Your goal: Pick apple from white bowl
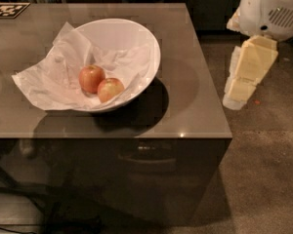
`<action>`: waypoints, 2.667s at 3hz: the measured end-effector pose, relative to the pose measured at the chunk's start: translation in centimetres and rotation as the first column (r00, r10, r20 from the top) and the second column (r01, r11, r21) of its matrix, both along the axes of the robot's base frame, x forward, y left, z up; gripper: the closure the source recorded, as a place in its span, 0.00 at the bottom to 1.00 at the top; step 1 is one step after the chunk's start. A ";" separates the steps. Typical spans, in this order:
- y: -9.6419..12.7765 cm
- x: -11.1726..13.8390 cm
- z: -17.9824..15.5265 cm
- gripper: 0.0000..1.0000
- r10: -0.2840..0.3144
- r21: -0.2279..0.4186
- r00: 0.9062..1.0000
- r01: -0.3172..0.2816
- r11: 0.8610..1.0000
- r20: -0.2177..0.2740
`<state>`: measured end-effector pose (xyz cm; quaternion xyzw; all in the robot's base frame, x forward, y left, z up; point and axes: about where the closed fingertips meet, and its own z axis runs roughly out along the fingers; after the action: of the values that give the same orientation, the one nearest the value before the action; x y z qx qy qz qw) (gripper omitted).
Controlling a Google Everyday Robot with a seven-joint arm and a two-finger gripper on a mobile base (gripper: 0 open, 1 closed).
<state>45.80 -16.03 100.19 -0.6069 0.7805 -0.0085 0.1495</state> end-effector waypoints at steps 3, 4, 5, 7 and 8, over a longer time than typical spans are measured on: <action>9.1 2.9 2.5 0.00 0.087 0.087 0.995 -0.091 0.992 0.045; 10.1 3.0 2.2 0.00 0.100 0.114 0.994 -0.104 0.988 0.035; 15.4 6.7 -0.9 0.00 0.173 0.172 0.984 -0.161 0.972 -0.053; 19.8 10.2 -3.7 0.00 0.215 0.205 0.971 -0.190 0.960 -0.106; 20.2 11.3 -4.6 0.00 0.198 0.221 0.975 -0.171 0.960 -0.104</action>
Offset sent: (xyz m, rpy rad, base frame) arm 0.0160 0.0549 0.0196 0.0261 -0.0005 0.0503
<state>57.11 4.21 95.63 -0.6572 0.7249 0.1262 0.1637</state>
